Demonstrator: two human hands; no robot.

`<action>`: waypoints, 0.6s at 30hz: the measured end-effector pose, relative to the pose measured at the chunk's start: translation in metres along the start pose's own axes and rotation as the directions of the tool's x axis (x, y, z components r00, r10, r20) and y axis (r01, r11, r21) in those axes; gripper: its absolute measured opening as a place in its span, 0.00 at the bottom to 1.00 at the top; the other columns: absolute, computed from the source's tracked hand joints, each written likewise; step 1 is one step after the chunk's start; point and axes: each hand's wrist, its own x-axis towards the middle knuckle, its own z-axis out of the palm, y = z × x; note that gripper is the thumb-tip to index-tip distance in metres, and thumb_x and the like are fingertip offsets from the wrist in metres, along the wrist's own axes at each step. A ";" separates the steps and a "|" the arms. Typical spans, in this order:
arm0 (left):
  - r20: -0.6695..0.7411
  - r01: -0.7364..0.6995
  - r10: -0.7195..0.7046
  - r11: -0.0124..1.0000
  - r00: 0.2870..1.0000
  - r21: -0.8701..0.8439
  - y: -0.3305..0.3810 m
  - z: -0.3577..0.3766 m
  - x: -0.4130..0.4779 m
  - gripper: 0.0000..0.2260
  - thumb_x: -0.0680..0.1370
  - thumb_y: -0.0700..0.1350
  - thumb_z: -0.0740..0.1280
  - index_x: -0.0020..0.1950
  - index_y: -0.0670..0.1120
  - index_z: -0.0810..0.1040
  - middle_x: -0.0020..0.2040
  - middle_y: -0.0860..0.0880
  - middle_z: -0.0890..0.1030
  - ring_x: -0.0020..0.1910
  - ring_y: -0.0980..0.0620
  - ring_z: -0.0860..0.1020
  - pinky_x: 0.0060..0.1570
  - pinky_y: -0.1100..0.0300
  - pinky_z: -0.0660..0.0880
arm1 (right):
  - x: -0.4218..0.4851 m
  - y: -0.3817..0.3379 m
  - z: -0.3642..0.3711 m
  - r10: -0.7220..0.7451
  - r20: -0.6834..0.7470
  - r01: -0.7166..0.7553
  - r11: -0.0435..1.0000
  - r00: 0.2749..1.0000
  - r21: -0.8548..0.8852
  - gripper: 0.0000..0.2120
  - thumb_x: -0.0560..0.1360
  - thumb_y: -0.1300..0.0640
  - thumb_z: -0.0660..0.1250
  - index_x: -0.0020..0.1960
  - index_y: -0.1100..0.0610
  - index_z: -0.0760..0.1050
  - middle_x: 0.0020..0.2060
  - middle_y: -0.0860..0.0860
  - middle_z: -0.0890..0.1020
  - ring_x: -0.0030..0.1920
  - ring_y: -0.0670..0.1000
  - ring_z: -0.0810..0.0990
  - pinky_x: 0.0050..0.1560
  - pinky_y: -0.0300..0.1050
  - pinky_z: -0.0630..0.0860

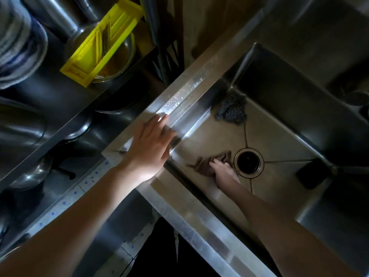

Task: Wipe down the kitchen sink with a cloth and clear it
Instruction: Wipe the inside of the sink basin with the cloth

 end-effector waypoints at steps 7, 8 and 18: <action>0.019 0.019 -0.018 0.999 1.000 -0.026 -0.002 -0.008 -0.008 0.19 0.76 0.43 0.63 0.67 0.52 0.66 0.76 0.43 0.56 0.75 0.41 0.54 0.70 0.41 0.54 | -0.008 0.016 -0.014 0.137 -0.055 -0.137 0.991 0.989 0.007 0.21 0.81 0.65 0.52 0.72 0.53 0.65 0.73 0.50 0.65 0.69 0.58 0.66 0.68 0.46 0.63; 0.020 0.023 -0.023 1.000 1.000 -0.020 -0.004 -0.009 -0.010 0.18 0.77 0.44 0.62 0.67 0.52 0.66 0.76 0.44 0.55 0.75 0.42 0.52 0.71 0.42 0.53 | -0.012 0.015 -0.013 0.161 -0.057 -0.159 0.987 0.985 0.035 0.19 0.81 0.63 0.53 0.70 0.53 0.68 0.70 0.53 0.68 0.68 0.58 0.68 0.67 0.46 0.65; -0.046 0.038 -0.040 0.998 0.998 -0.045 -0.003 -0.042 -0.036 0.17 0.78 0.43 0.60 0.68 0.49 0.69 0.76 0.45 0.55 0.76 0.46 0.50 0.71 0.42 0.48 | -0.058 -0.008 -0.051 0.192 -0.137 -0.143 0.941 0.972 0.307 0.25 0.69 0.69 0.62 0.63 0.54 0.76 0.60 0.55 0.79 0.61 0.57 0.75 0.58 0.44 0.72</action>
